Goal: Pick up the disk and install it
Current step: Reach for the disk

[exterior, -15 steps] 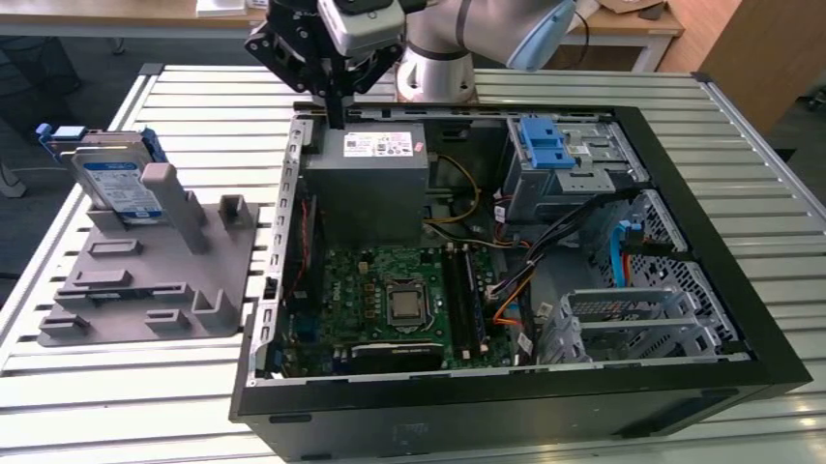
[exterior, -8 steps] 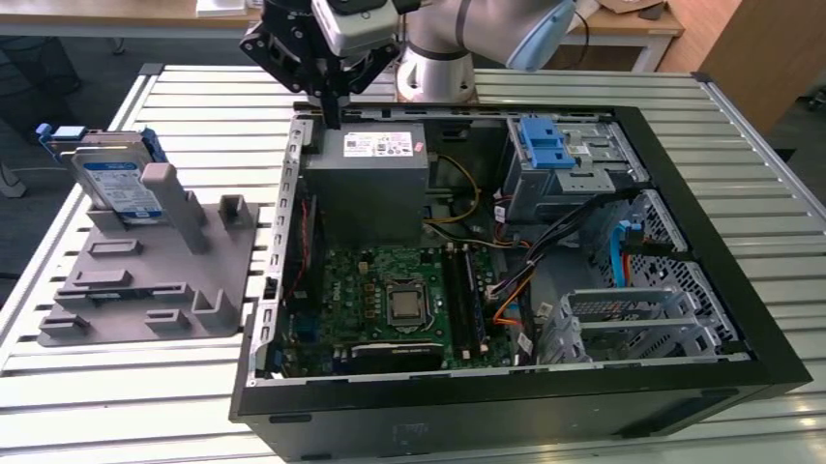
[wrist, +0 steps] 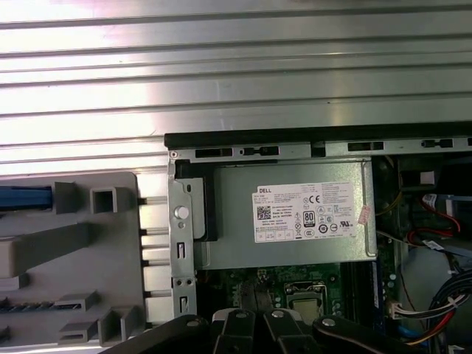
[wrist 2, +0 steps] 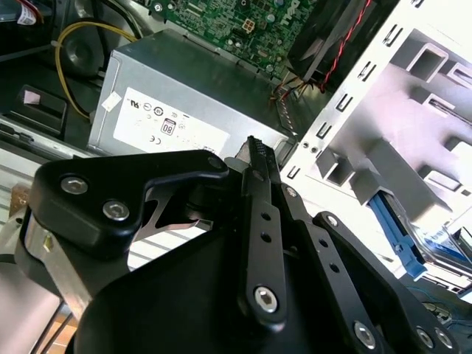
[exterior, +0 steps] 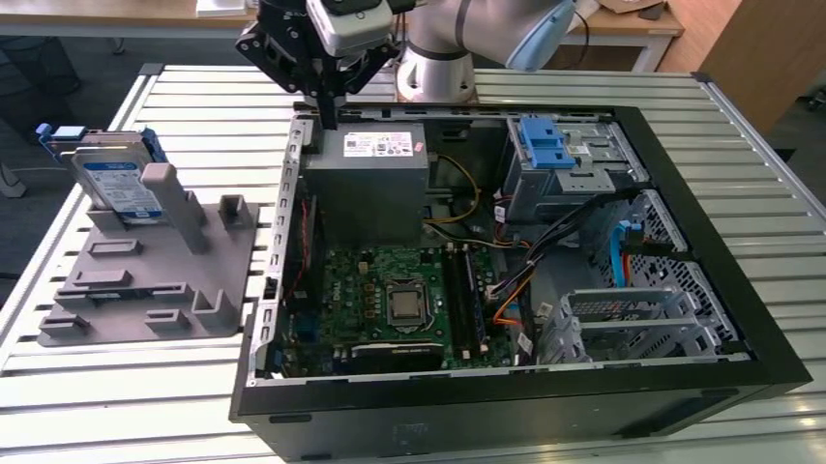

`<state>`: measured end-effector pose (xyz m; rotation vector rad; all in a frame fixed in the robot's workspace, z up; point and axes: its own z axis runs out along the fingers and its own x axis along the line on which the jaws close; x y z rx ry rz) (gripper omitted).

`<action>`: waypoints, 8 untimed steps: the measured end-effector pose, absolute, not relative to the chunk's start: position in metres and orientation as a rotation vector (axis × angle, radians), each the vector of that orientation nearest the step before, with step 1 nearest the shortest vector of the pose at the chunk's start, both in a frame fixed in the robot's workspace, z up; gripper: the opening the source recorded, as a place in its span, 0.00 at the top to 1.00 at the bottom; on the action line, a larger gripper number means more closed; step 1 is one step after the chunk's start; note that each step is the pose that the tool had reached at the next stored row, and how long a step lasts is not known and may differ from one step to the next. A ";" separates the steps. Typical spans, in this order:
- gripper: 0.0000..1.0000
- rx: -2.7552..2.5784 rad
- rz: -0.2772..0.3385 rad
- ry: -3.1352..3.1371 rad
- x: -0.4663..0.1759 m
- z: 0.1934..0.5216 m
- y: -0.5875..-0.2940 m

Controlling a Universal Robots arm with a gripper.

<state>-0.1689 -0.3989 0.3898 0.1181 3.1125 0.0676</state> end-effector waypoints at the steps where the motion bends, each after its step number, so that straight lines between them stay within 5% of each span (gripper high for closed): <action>1: 0.89 0.118 0.068 3.112 -0.169 0.390 -0.399; 8: 0.89 0.118 0.068 3.113 -0.170 0.390 -0.399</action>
